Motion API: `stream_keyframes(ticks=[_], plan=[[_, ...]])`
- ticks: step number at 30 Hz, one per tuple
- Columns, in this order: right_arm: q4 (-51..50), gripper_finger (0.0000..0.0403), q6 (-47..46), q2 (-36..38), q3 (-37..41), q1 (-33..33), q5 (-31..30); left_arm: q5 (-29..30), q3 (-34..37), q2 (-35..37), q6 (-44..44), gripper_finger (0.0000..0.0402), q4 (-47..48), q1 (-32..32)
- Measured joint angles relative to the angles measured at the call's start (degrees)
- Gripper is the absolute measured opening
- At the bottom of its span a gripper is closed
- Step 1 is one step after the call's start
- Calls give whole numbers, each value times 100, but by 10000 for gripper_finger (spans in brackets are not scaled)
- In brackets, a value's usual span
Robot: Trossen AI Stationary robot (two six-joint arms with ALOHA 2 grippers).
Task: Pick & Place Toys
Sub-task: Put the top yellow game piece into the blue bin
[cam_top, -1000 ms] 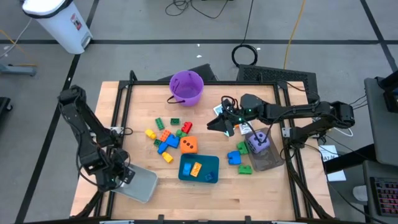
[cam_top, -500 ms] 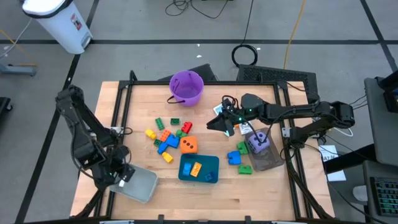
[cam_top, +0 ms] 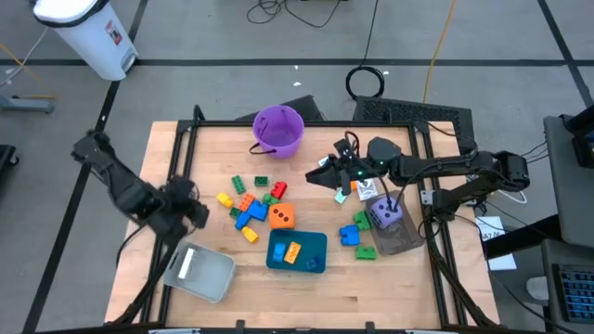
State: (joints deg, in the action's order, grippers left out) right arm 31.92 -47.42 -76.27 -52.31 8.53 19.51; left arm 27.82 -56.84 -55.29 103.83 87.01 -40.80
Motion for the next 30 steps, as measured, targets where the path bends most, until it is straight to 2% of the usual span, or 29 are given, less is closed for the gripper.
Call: stream_keyframes(ticks=[6,11,18,24,30], plan=[[0,130,0,0,0,-2,0,-361,0,736,-1732,152,-3,1328],[0,130,5,0,0,-2,2,-735,0,1218,-2811,152,-22,2192],[0,130,-136,0,0,-2,-17,-1243,52,1373,-4316,152,-601,3112],[0,130,-222,0,0,-2,-17,-1831,709,1373,-5422,152,-1890,3965],[0,130,-297,0,0,-2,-17,-2702,1391,1379,-6061,152,-2235,4862]])
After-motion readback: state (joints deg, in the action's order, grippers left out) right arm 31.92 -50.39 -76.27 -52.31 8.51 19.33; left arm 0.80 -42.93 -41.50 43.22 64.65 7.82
